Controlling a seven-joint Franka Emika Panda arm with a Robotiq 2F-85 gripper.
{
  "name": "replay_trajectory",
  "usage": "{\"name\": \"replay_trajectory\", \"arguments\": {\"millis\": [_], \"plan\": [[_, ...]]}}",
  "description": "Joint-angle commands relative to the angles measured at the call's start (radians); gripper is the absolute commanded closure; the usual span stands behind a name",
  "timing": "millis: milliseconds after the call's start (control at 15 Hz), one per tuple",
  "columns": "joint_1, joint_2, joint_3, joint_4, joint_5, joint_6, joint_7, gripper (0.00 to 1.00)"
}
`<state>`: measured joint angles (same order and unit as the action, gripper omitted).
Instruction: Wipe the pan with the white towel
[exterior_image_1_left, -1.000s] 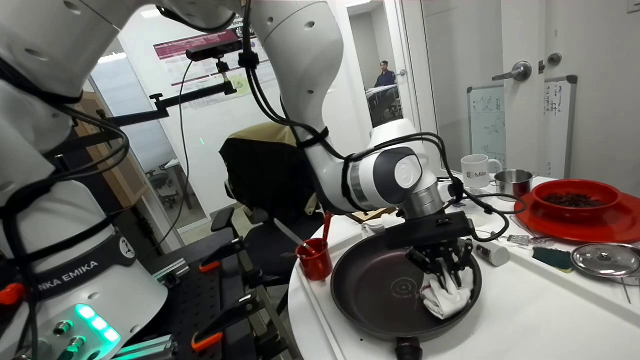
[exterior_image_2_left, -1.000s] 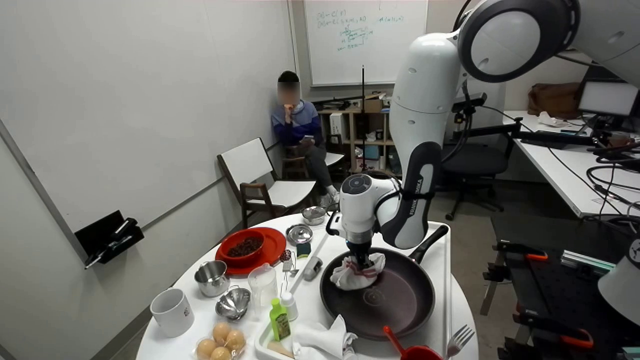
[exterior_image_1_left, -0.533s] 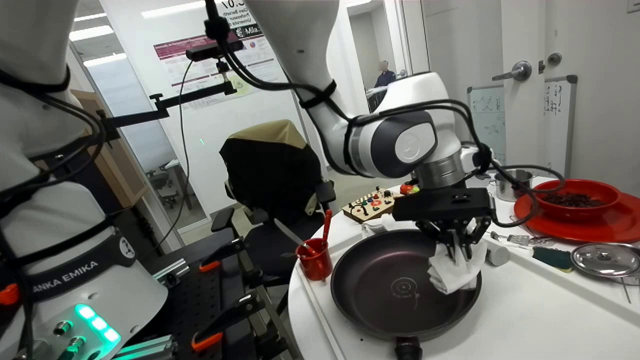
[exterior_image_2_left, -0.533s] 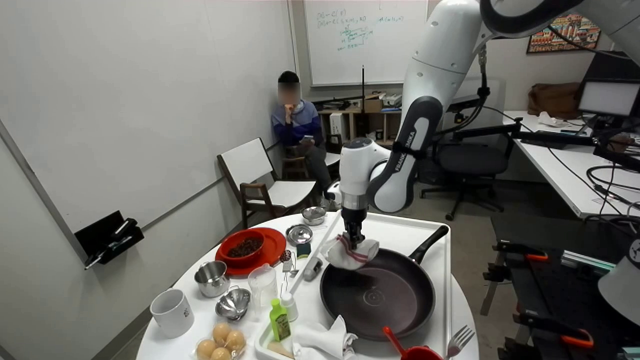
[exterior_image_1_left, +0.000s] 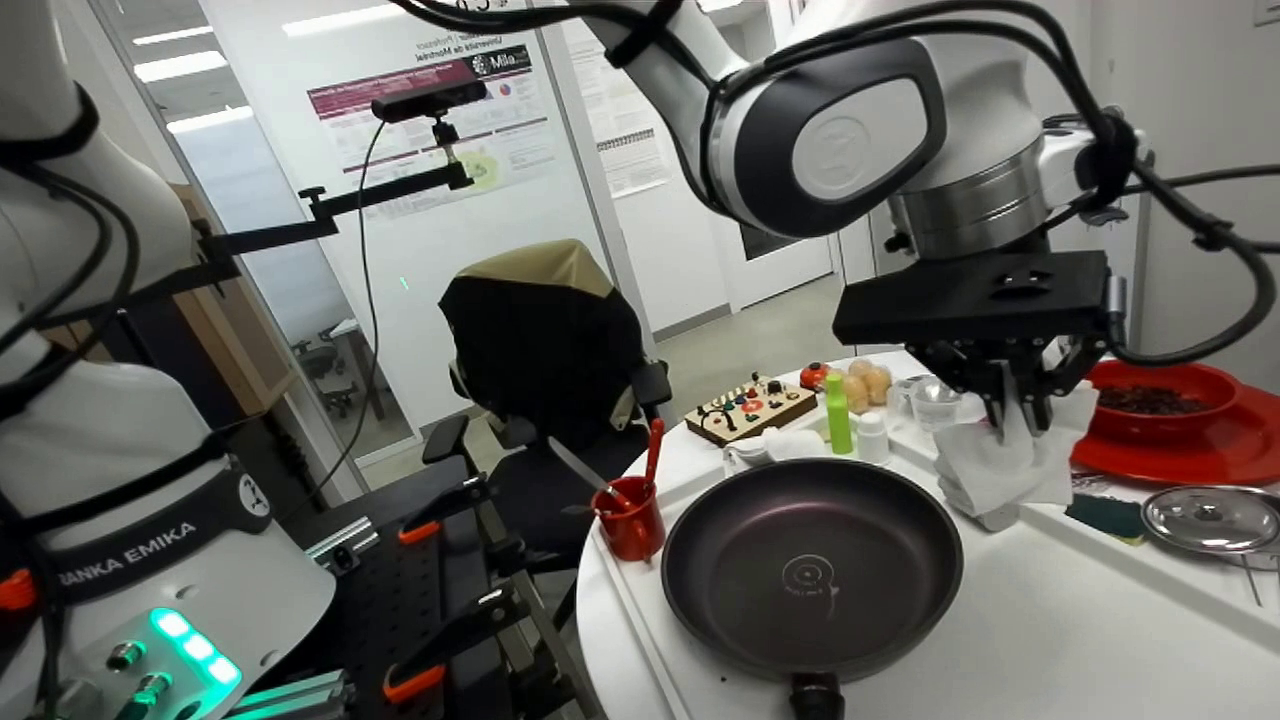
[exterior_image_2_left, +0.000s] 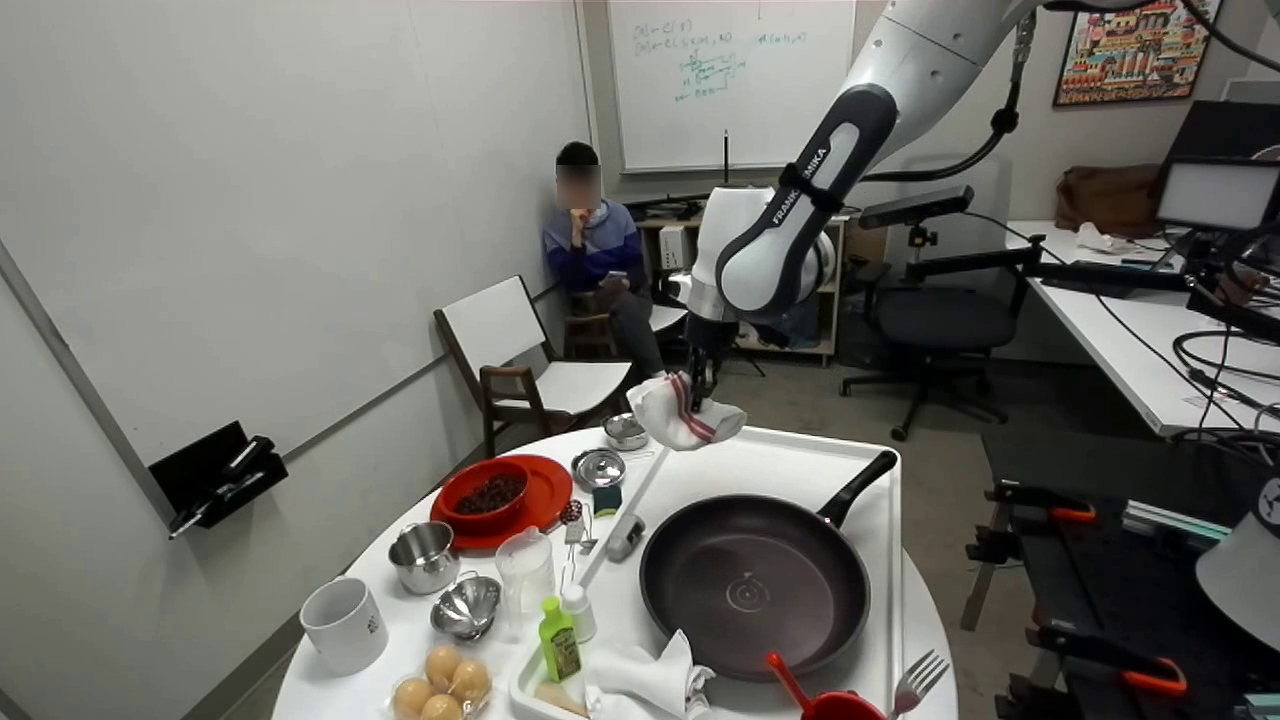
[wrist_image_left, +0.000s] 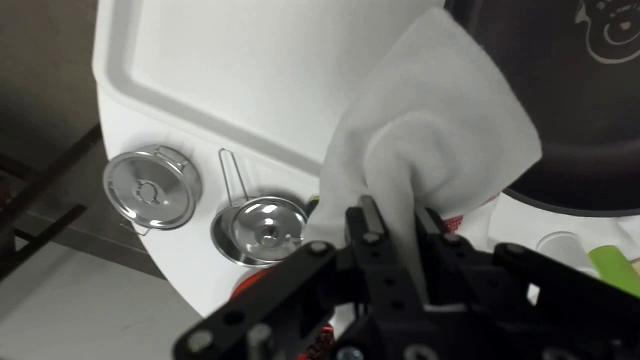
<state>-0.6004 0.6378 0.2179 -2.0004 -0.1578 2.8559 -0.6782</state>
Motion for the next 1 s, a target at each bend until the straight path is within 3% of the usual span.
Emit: {"name": "replay_trajectory", "arguments": {"millis": [0, 200, 867, 933], "plan": [[0.078, 0.058, -0.111, 0.111, 0.048, -0.052, 0.067, 0.91], [0.134, 0.141, -0.202, 0.193, 0.045, -0.075, 0.158, 0.91], [0.232, 0.516, -0.317, 0.525, 0.049, -0.258, 0.419, 0.89], [0.236, 0.531, -0.316, 0.542, 0.051, -0.276, 0.432, 0.59]]}}
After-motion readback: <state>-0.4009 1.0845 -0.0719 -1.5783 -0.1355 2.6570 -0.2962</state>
